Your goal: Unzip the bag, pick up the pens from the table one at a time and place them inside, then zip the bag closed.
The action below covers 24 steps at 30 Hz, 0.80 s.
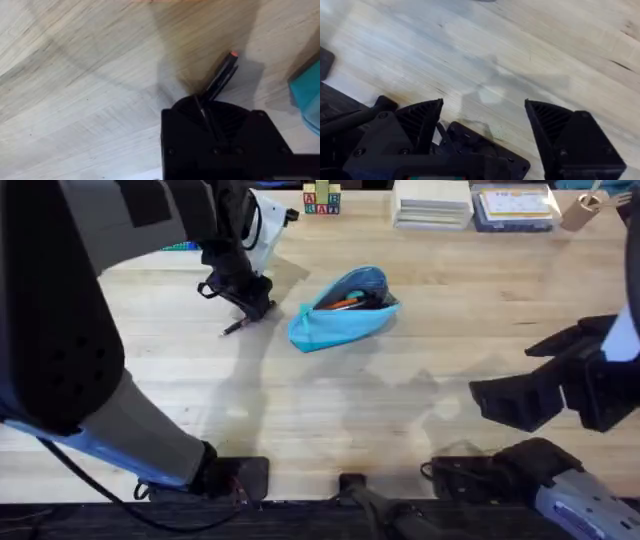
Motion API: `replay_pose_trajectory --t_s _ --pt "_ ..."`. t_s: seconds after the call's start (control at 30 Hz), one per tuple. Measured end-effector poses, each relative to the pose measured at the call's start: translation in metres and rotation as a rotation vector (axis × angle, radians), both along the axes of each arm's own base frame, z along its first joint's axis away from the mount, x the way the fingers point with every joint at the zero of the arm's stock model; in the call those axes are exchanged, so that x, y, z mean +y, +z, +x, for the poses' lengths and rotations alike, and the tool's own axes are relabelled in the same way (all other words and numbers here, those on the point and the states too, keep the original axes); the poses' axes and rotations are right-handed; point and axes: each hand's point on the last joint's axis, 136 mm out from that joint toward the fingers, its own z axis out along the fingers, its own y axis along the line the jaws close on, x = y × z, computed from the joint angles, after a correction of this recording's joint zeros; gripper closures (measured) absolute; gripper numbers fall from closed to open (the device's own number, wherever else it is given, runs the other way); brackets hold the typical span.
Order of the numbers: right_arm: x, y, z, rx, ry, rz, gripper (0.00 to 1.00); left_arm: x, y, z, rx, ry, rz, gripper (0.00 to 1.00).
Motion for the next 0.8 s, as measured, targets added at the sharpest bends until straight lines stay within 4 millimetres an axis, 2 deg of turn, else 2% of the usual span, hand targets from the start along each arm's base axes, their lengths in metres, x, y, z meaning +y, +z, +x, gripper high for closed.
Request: replay_pose_trajectory --t_s 0.33,0.47,0.6,0.8 --pt "0.000 0.000 -0.001 0.003 0.000 -0.001 0.005 -0.003 0.001 0.004 -0.024 0.043 -0.034 0.956" --pt "0.000 0.000 -0.001 0.004 0.000 -0.001 0.005 -0.017 0.009 0.012 -0.084 0.069 -0.116 0.956" --pt "0.000 0.000 -0.001 0.004 0.000 -0.001 0.004 -0.023 0.039 0.015 -0.164 0.068 -0.156 0.957" --pt "0.000 0.000 -0.001 0.004 0.000 -0.001 0.004 -0.029 0.116 0.019 -0.379 0.049 -0.227 0.957"
